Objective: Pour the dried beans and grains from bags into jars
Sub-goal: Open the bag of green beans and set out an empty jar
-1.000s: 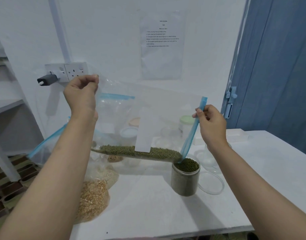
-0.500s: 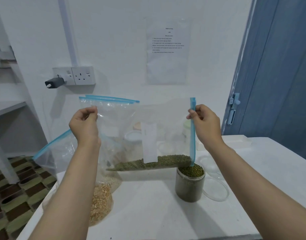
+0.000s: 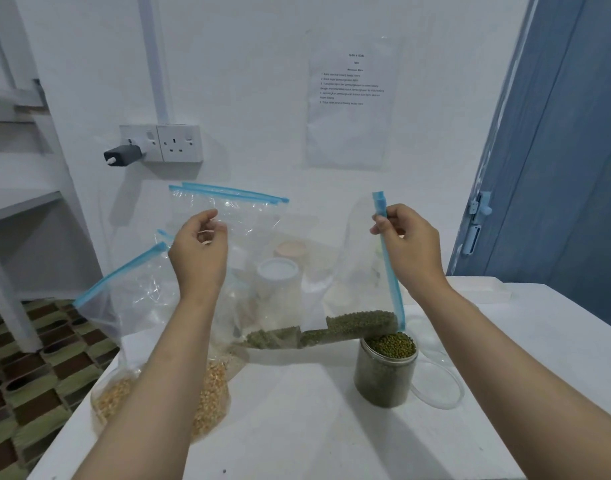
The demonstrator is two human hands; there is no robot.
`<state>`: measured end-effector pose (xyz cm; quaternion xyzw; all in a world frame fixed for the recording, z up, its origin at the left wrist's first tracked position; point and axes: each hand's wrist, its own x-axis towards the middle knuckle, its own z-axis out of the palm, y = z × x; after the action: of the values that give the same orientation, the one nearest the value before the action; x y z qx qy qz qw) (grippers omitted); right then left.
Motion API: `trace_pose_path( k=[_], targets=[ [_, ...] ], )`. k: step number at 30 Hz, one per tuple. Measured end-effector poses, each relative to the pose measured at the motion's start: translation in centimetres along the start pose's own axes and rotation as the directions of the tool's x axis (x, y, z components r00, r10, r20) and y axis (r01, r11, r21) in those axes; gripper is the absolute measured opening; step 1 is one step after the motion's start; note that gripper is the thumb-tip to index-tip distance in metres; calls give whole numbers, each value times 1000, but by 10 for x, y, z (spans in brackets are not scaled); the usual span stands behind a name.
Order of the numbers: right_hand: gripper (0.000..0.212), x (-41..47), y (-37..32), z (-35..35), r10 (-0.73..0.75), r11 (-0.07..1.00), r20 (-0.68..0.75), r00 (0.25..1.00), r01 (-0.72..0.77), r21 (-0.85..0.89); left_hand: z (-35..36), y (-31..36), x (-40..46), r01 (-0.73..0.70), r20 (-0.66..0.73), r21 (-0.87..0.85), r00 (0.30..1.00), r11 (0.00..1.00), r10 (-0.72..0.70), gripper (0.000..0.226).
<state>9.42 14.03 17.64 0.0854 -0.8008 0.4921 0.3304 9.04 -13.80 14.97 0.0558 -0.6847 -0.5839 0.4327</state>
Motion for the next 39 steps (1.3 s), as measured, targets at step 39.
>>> trace_pose_path(
  k=[39],
  targets=[
    [14,-8,13,5,-54,998,337,940,65,-20,88,22,-61,-296,469,-34,839,955,276,15]
  ],
)
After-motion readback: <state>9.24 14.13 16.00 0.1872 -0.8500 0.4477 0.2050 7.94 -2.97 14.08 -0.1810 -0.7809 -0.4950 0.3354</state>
